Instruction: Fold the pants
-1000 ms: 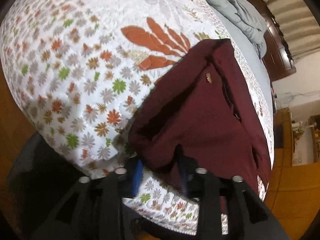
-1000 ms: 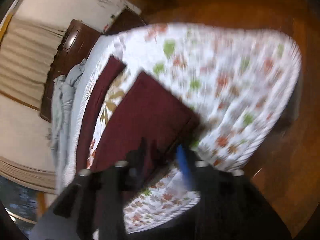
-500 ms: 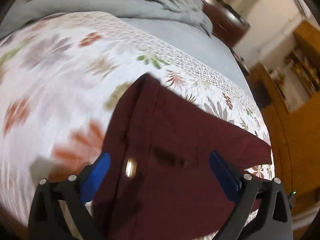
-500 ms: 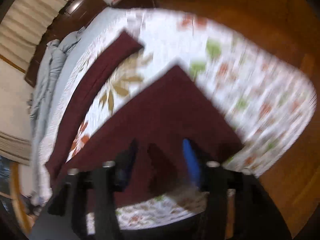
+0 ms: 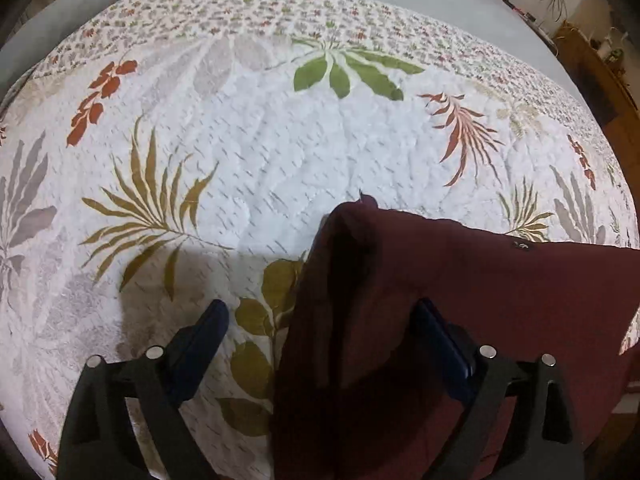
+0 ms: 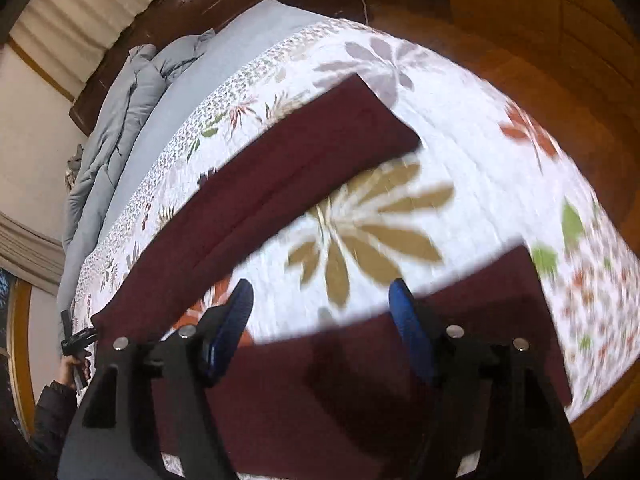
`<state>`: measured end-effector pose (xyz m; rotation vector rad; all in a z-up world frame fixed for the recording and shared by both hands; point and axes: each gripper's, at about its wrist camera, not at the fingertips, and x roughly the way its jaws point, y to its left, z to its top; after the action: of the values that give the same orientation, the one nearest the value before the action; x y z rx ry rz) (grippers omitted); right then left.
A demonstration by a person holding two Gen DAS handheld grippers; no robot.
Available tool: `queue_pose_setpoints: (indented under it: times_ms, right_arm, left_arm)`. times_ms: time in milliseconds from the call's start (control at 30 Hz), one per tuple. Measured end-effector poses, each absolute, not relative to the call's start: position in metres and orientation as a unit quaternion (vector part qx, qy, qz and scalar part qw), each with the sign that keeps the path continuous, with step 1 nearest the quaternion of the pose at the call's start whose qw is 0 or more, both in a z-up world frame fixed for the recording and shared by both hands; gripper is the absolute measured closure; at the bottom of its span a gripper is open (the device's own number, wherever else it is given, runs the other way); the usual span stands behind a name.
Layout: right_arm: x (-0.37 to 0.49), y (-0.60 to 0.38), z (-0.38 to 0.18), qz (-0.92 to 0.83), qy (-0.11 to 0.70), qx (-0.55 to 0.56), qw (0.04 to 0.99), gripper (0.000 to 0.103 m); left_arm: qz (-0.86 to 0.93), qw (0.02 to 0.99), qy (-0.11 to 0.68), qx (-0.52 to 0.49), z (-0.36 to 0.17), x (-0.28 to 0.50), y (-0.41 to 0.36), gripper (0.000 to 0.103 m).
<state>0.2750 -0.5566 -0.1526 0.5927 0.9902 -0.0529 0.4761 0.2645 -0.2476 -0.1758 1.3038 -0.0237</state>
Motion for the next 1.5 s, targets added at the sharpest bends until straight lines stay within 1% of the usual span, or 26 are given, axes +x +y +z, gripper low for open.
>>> queue_pose_setpoints:
  times_ms: [67,200,267,400,567,600,633,667,733,767,800,833,900,967,1000,1033,1067,1100,1133,1167,1200,1233,1267,1300,1400,1500]
  right_arm:
    - [0.303,-0.572,-0.146,-0.005,0.468,0.277,0.839,0.025]
    - [0.357,-0.615,-0.141,0.006,0.476,0.284,0.832,0.024]
    - [0.389,-0.639,-0.145,0.019,0.487,0.291,0.823,0.024]
    - [0.433,-0.66,-0.167,0.039,0.523,0.272,0.807,0.023]
    - [0.474,-0.661,-0.204,0.081,0.546,0.257,0.793,0.023]
    - [0.478,-0.66,-0.208,0.086,0.548,0.253,0.793,0.023]
    - [0.482,-0.658,-0.213,0.093,0.549,0.251,0.792,0.022]
    - [0.483,-0.657,-0.215,0.097,0.551,0.249,0.791,0.021]
    - [0.485,-0.655,-0.215,0.113,0.549,0.246,0.791,0.021]
    - [0.484,-0.653,-0.215,0.135,0.548,0.252,0.787,0.029]
    - [0.484,-0.651,-0.214,0.143,0.55,0.25,0.784,0.032]
    - [0.483,-0.649,-0.213,0.149,0.551,0.246,0.783,0.033]
    - [0.482,-0.647,-0.215,0.145,0.557,0.24,0.782,0.034]
    - [0.482,-0.646,-0.214,0.142,0.554,0.242,0.784,0.035]
    - [0.482,-0.646,-0.213,0.141,0.553,0.242,0.785,0.04]
    - [0.482,-0.646,-0.213,0.14,0.553,0.242,0.785,0.046]
    - [0.481,-0.645,-0.213,0.14,0.553,0.244,0.784,0.062]
    - [0.479,-0.644,-0.212,0.142,0.556,0.242,0.783,0.073]
    - [0.479,-0.641,-0.21,0.14,0.556,0.237,0.784,0.074]
    - [0.476,-0.638,-0.206,0.137,0.553,0.227,0.79,0.077]
    - [0.477,-0.637,-0.203,0.134,0.552,0.224,0.792,0.079]
    - [0.476,-0.637,-0.199,0.128,0.549,0.22,0.796,0.08]
    - [0.474,-0.637,-0.195,0.125,0.545,0.217,0.8,0.081]
    - [0.474,-0.637,-0.192,0.122,0.543,0.214,0.803,0.082]
    - [0.467,-0.633,-0.178,0.116,0.532,0.201,0.814,0.082]
    - [0.456,-0.635,-0.16,0.108,0.518,0.197,0.825,0.083]
  left_arm:
    - [-0.021,0.798,0.596,-0.092,-0.244,0.477,0.264,0.009]
    - [-0.08,0.816,0.543,-0.181,-0.231,0.482,0.274,0.008]
    - [-0.1,0.8,0.552,-0.213,-0.239,0.486,0.275,0.007]
    - [-0.113,0.791,0.568,-0.199,-0.248,0.487,0.266,0.004]
    - [-0.118,0.784,0.576,-0.199,-0.249,0.495,0.268,0.004]
    - [-0.115,0.786,0.575,-0.195,-0.249,0.496,0.267,0.005]
    - [-0.106,0.792,0.573,-0.182,-0.249,0.496,0.264,0.012]
    - [-0.095,0.796,0.574,-0.165,-0.247,0.496,0.262,0.015]
    - [-0.082,0.802,0.572,-0.147,-0.247,0.496,0.259,0.028]
    - [-0.082,0.803,0.571,-0.151,-0.246,0.495,0.261,0.033]
    - [-0.084,0.803,0.569,-0.158,-0.245,0.493,0.264,0.04]
    - [-0.088,0.802,0.567,-0.164,-0.245,0.491,0.267,0.045]
    - [-0.092,0.802,0.564,-0.176,-0.244,0.489,0.271,0.047]
    - [-0.092,0.802,0.562,-0.181,-0.246,0.489,0.271,0.037]
    - [-0.098,0.802,0.559,-0.187,-0.247,0.49,0.269,0.026]
    - [-0.099,0.802,0.559,-0.183,-0.247,0.491,0.265,0.02]
    - [-0.099,0.803,0.56,-0.177,-0.246,0.492,0.262,0.02]
    - [-0.096,0.805,0.562,-0.167,-0.246,0.493,0.258,0.021]
    - [-0.089,0.806,0.564,-0.155,-0.247,0.494,0.255,0.034]
    - [-0.084,0.807,0.565,-0.151,-0.247,0.495,0.256,0.04]
    - [-0.084,0.806,0.565,-0.158,-0.246,0.495,0.259,0.056]
    - [-0.085,0.803,0.563,-0.174,-0.244,0.494,0.265,0.065]
    - [-0.087,0.804,0.56,-0.18,-0.242,0.492,0.267,0.069]
    - [-0.091,0.804,0.558,-0.182,-0.239,0.49,0.267,0.078]
    - [-0.09,0.811,0.553,-0.168,-0.233,0.485,0.259,0.083]
    - [-0.081,0.822,0.537,-0.171,-0.223,0.482,0.257,0.085]
